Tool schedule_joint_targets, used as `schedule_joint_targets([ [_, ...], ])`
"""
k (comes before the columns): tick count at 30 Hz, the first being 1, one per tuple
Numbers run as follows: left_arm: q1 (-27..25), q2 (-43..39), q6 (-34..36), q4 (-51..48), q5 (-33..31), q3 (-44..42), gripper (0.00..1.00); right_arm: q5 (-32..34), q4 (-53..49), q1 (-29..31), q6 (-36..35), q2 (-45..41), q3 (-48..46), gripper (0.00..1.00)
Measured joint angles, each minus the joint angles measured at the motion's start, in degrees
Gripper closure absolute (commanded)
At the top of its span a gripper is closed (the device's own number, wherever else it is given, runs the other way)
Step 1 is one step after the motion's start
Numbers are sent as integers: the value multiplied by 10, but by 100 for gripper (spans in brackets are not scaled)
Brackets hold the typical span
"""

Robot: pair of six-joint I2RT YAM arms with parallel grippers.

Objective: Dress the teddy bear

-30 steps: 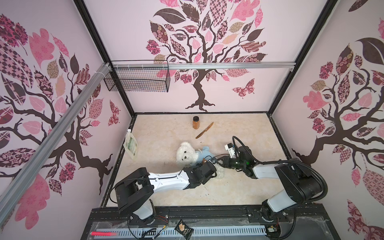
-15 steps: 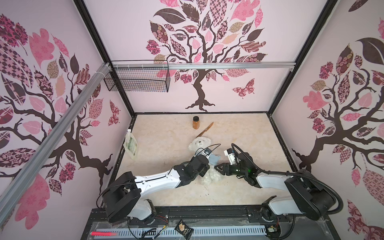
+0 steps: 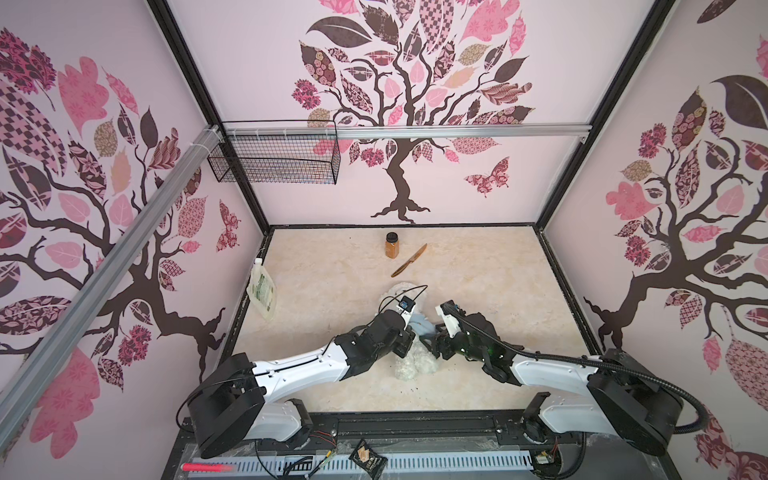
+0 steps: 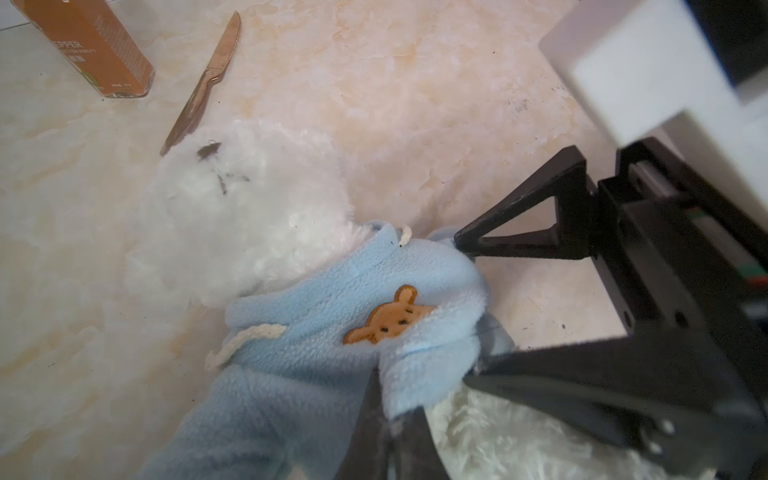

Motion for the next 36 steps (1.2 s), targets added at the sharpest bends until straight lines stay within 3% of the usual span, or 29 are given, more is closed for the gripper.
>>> schedule_joint_targets([
  [8,0,-4,-24,3,30,-4,100,56,33,12,-4,41,10,8],
  [22,1,-54,-30,4,107,-44,100,183,134,18,35,43,3,18],
  [29,4,-77,-24,11,136,-69,100,175,188,16,43,92,2,23],
  [36,2,-91,2,49,137,-103,100,93,213,-33,106,114,2,31],
])
